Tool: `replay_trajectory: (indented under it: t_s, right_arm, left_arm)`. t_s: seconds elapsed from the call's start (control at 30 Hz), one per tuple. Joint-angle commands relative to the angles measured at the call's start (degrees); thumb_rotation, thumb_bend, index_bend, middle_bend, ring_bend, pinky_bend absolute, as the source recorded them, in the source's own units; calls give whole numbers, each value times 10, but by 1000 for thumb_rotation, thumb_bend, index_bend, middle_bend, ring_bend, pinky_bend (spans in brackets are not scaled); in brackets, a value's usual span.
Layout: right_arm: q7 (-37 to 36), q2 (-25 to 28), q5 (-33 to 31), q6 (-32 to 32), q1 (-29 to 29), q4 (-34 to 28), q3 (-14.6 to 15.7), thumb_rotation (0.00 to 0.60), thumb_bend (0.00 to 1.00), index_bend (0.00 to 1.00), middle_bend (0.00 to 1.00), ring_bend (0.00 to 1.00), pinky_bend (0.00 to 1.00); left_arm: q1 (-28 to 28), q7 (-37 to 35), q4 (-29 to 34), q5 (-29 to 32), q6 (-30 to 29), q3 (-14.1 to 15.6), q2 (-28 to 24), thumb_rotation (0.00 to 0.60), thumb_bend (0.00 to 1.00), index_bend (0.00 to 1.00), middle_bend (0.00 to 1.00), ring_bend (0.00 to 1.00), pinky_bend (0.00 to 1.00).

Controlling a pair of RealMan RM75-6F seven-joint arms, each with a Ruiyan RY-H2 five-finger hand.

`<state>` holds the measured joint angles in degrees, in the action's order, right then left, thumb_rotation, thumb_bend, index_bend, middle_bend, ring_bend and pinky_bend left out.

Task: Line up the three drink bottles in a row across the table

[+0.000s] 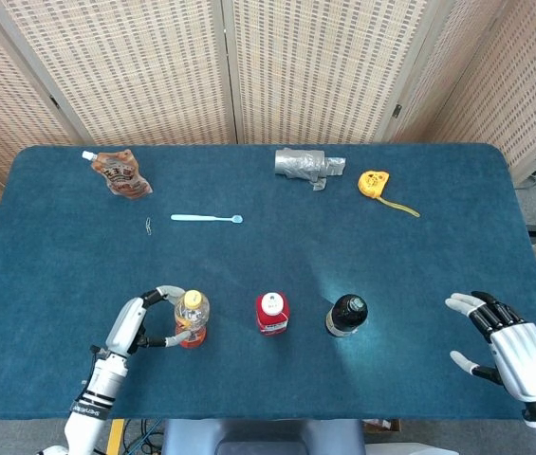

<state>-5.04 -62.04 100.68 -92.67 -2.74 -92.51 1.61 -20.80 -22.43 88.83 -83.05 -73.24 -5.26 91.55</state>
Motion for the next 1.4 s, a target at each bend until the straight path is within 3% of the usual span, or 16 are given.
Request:
replay_trajectory:
  t_s: [0.03, 0.33, 0.6, 0.7, 1.13, 1.4]
  right_arm:
    - [0, 0, 0, 0, 0, 0, 0, 600, 123, 286, 275, 171, 343]
    - [-1, 1, 0, 0, 0, 0, 0, 600, 123, 286, 275, 171, 343]
    - [1, 0, 1, 1, -1, 0, 0, 600, 123, 286, 275, 171, 343]
    - [2, -1, 2, 1, -1, 0, 0, 600, 123, 286, 275, 171, 343]
    - [3, -1, 3, 1, -1, -2, 1, 600, 123, 286, 275, 171, 343]
    - [4, 0, -1, 2, 0, -3, 0, 600, 123, 286, 275, 171, 343]
  left_arm:
    - [0, -2, -5, -1, 1, 2, 2, 600, 106, 603, 502, 345, 284]
    - [4, -9, -10, -2, 5, 8, -4, 600, 106, 519, 464, 345, 284]
    - [9, -4, 11, 4, 15, 14, -34, 600, 106, 201, 257, 327, 284]
    - [12, -3, 23, 3, 16, 18, -48, 600, 106, 143, 229, 315, 284]
    - [18, 11, 84, -15, 43, 56, -118, 600, 106, 51, 115, 225, 284]
    - [26, 64, 97, -21, 38, 71, -153, 600, 106, 3, 72, 192, 284]
